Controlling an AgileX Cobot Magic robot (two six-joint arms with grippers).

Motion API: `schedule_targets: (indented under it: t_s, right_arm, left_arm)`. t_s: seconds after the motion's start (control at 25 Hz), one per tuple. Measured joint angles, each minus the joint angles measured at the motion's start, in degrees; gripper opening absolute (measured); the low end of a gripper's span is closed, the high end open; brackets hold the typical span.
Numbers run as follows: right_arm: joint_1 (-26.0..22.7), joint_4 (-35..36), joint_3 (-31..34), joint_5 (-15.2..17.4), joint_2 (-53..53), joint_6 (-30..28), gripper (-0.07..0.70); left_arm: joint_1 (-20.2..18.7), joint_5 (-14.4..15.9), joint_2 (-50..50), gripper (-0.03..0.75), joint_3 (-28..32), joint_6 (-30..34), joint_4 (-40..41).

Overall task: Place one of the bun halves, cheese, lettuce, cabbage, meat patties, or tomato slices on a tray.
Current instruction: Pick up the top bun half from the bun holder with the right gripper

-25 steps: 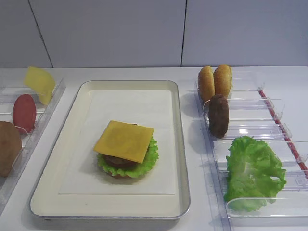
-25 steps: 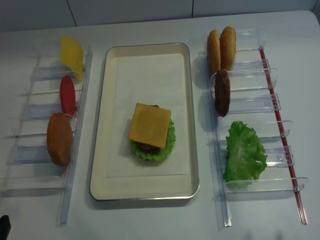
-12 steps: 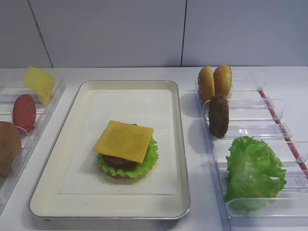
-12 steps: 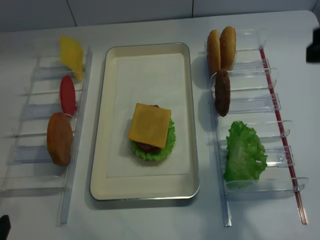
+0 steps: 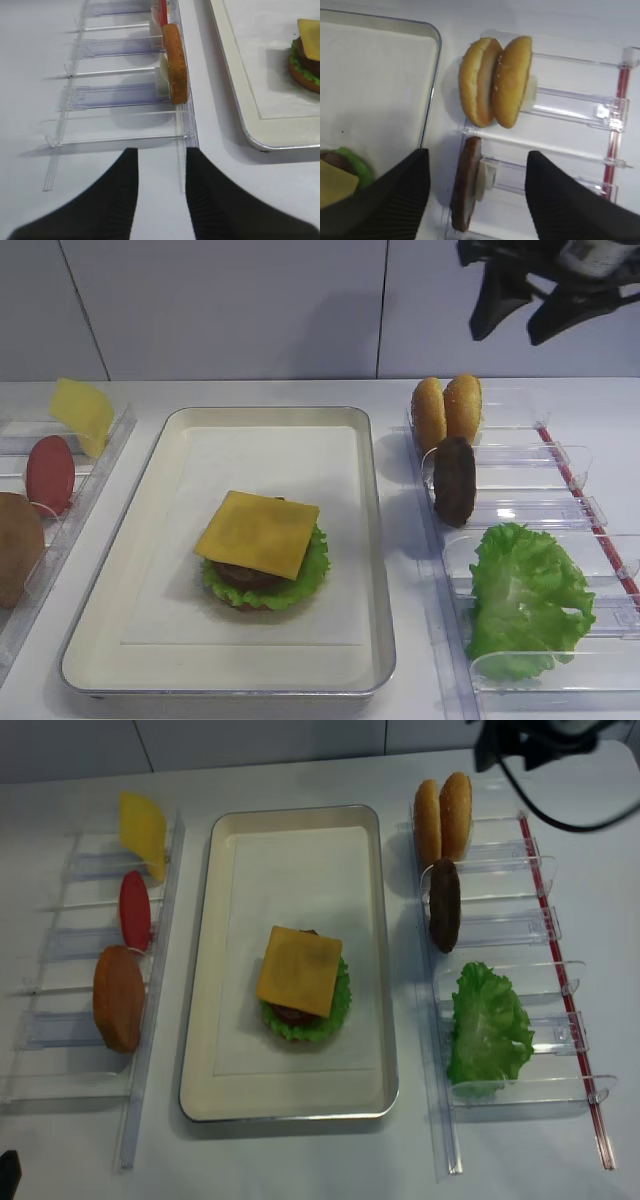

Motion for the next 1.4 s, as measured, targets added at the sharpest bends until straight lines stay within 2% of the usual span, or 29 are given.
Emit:
schedule_targets:
  t_s: [0.28,0.88,1.4]
  right_arm:
    - [3.4,-0.2,-6.8,-0.5,10.9,2.2,0.419]
    - [3.5,-0.4,-7.3,-6.8,16.2,1.6,0.419]
    - [3.6,1.1,-7.3,-9.1,19.8,1.6,0.419]
  left_arm:
    - [0.0,0.0,0.0,0.216,0.0,0.0,0.0]
    - [0.0,0.0,0.0,0.216,0.0,0.0,0.0]
    - [0.0,0.0,0.0,0.216,0.0,0.0,0.0]
